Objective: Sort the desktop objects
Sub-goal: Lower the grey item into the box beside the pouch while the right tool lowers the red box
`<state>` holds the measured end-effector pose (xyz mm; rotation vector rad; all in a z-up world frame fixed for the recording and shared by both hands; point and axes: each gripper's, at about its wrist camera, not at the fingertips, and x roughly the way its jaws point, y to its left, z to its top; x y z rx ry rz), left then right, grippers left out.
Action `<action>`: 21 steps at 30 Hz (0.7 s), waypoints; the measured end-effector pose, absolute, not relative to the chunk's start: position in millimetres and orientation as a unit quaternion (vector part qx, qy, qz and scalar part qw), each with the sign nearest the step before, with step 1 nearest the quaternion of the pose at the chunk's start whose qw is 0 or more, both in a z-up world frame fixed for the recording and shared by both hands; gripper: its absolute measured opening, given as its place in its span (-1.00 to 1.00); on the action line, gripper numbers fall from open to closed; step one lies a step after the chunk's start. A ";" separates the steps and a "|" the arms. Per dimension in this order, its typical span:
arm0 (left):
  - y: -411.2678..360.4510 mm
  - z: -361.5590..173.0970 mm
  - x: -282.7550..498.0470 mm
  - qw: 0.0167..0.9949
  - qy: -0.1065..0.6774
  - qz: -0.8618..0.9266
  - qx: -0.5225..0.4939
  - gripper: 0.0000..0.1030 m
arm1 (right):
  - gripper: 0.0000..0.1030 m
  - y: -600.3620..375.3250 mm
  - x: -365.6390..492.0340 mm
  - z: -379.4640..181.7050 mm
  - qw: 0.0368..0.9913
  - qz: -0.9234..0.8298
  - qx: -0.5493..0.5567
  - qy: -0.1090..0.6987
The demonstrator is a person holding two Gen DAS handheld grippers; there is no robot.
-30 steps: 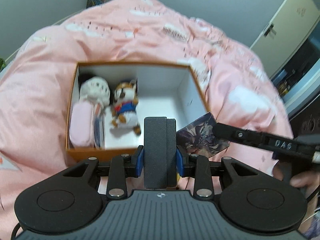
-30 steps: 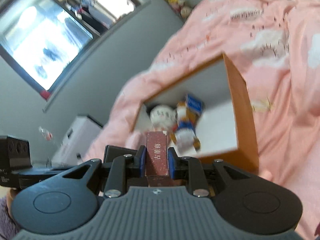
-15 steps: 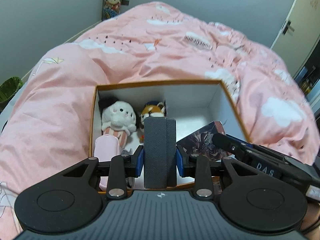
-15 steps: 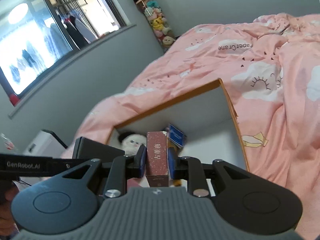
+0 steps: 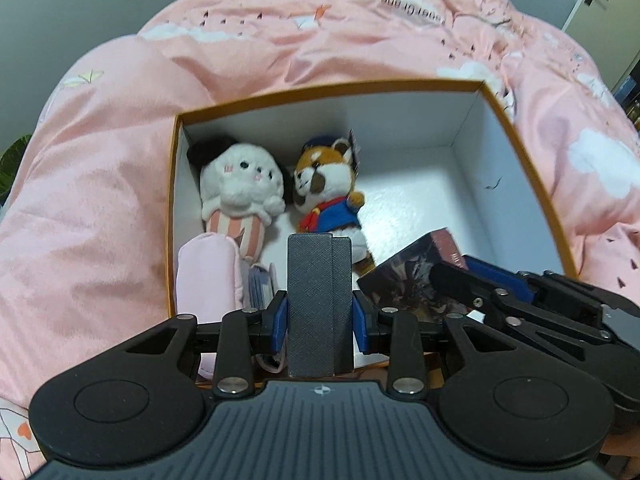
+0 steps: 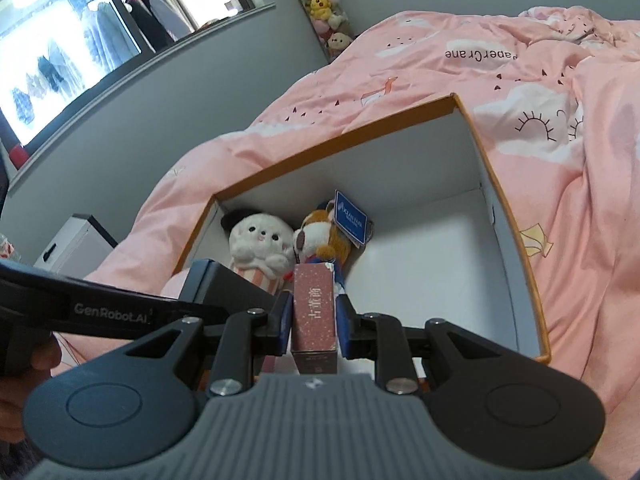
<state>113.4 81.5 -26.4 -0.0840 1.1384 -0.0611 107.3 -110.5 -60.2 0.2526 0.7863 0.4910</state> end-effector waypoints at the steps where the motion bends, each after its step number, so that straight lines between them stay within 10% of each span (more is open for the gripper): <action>1: 82.2 -29.5 115.3 0.838 0.544 -0.027 -0.039 -0.28 | -0.53 -110.3 108.1 -60.8 0.887 0.237 0.120 0.379; 21: 81.9 -32.8 133.8 0.811 0.584 -0.044 -0.014 -0.27 | -0.53 -105.8 149.7 -71.3 0.828 0.269 0.153 0.467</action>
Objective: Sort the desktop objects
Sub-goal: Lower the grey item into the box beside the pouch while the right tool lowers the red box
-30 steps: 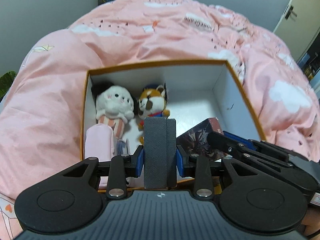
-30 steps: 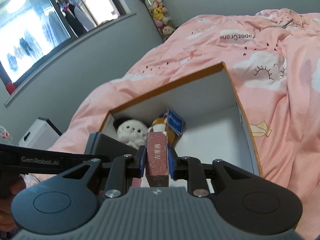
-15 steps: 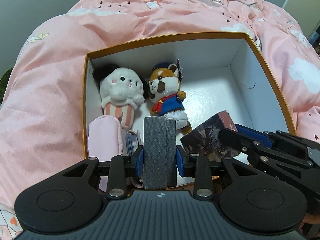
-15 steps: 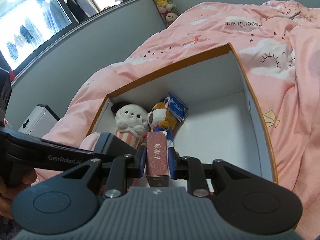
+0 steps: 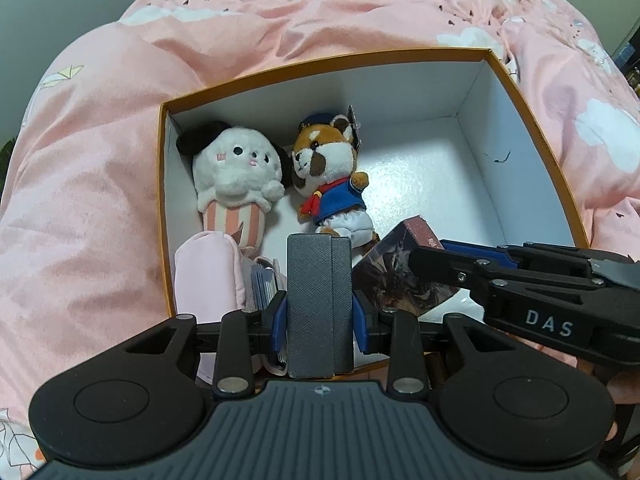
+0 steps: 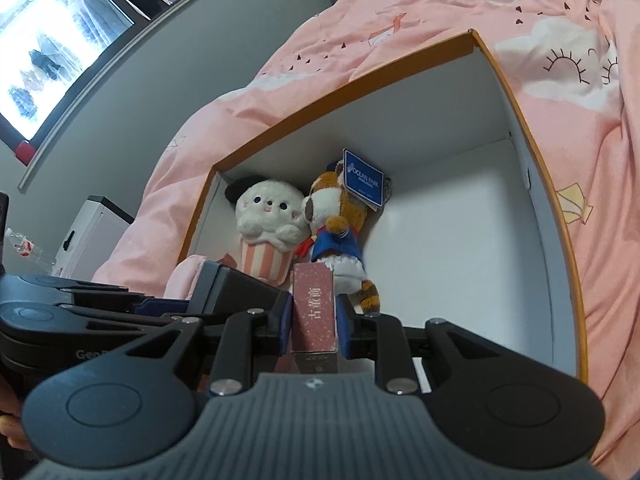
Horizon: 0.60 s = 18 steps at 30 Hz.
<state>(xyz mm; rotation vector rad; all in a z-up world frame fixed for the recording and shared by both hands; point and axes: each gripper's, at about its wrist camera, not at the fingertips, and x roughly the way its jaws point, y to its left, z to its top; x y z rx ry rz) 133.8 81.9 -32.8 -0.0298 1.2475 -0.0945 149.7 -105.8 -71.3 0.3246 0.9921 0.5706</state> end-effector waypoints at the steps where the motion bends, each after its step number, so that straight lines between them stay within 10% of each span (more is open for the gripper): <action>1: 81.3 -32.9 134.9 0.809 0.587 -0.043 -0.012 -0.27 | -0.53 -104.5 150.3 -71.4 0.830 0.266 0.151 0.467; 18: 102.7 -14.4 117.2 0.831 0.552 -0.040 -0.056 -0.17 | -0.52 -81.7 157.7 -80.1 0.826 0.256 0.125 0.486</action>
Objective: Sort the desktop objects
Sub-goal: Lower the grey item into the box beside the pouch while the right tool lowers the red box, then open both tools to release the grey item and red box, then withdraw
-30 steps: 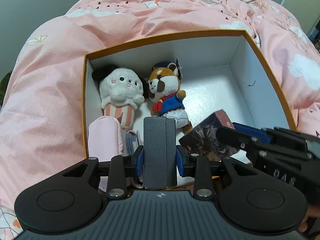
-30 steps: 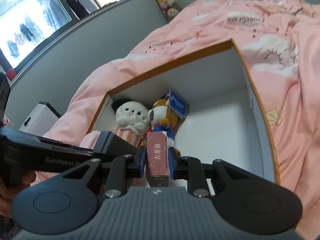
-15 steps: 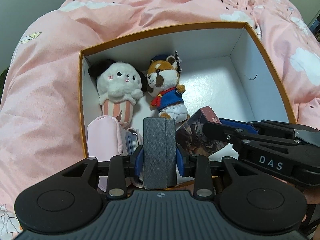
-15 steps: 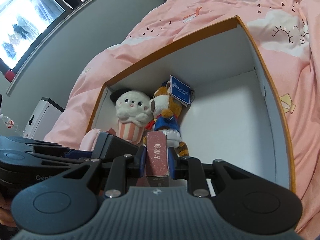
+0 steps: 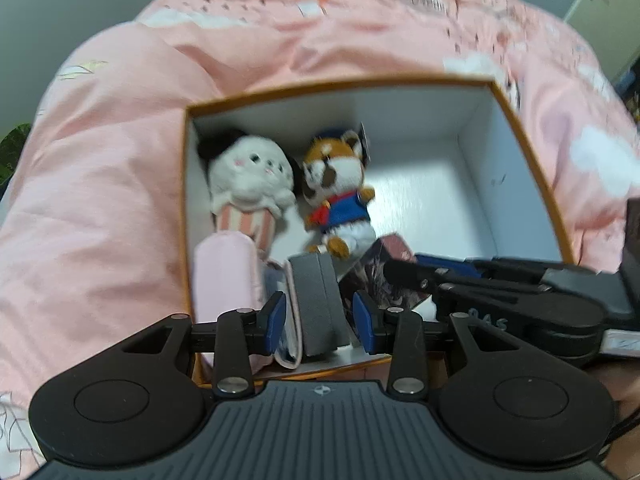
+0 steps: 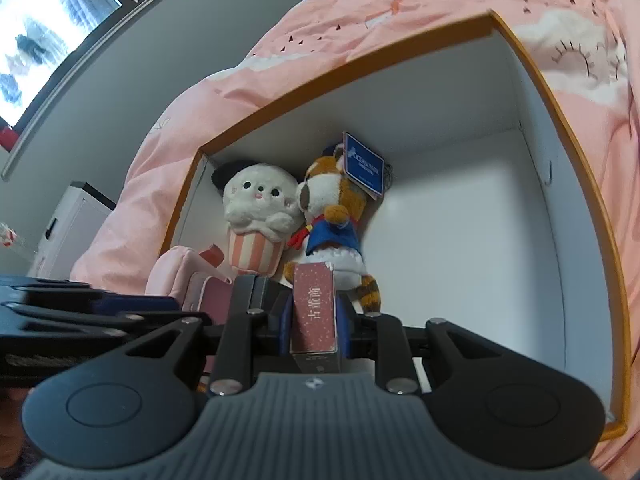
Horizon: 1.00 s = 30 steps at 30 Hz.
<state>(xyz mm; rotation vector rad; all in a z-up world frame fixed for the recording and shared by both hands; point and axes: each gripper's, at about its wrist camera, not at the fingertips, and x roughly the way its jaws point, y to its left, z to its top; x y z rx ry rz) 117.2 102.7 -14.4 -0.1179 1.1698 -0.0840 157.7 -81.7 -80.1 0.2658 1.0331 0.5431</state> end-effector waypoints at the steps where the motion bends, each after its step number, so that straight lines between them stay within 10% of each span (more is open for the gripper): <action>1: 107.3 -10.6 113.9 0.837 0.542 -0.038 -0.064 -0.17 | -0.52 -78.7 157.4 -79.3 0.828 0.255 0.120 0.484; 13: 142.1 -7.7 97.2 0.854 0.506 -0.003 -0.120 -0.16 | -0.60 -62.6 158.0 -82.9 0.794 0.285 0.149 0.516; 30: 103.1 -3.9 69.9 0.899 0.433 -0.016 -0.059 -0.05 | -0.21 -68.9 136.9 -77.8 0.842 0.279 0.133 0.443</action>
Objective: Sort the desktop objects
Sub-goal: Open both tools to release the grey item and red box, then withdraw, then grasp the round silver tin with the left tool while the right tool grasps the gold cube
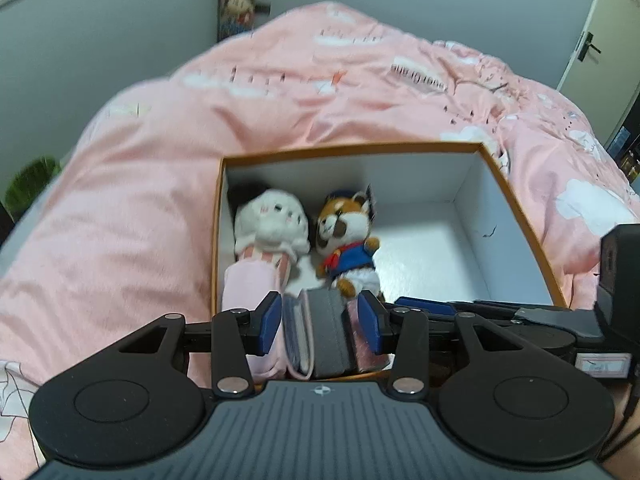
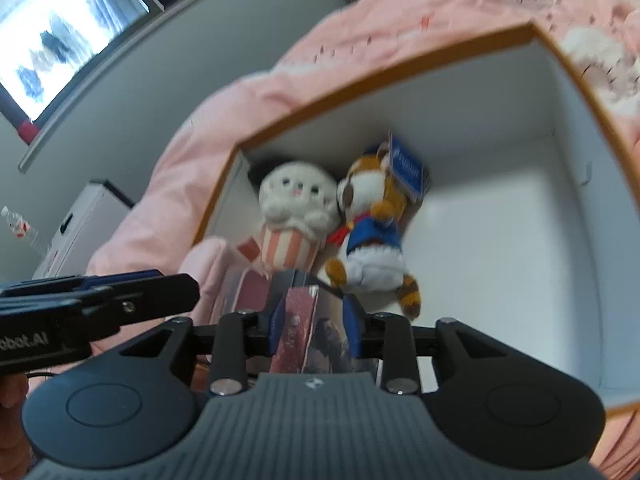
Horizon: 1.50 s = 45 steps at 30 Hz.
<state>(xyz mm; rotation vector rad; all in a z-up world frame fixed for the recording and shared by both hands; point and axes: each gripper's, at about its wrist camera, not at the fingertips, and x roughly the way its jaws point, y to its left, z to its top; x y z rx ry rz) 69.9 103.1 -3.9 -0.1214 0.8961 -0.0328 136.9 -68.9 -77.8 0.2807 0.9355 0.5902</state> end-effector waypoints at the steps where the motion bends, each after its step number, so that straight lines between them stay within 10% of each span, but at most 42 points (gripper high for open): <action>1: 99.3 -2.7 67.4 0.903 0.427 -0.016 -0.053 -0.05 | -0.17 -72.0 133.0 -74.7 0.847 0.277 0.137 0.432; 16: 41.6 18.1 34.7 0.931 0.358 -0.063 0.013 -0.06 | 0.06 -132.2 72.6 -38.5 0.907 0.242 0.110 0.326; 23: 28.2 13.0 25.5 0.924 0.370 -0.097 -0.009 -0.08 | 0.55 -157.9 48.7 -27.3 0.931 0.184 0.063 0.307; 45: 9.3 -45.2 16.3 0.844 0.526 -0.102 0.034 -0.06 | 0.56 -173.2 44.0 -69.1 0.863 0.221 -0.003 0.454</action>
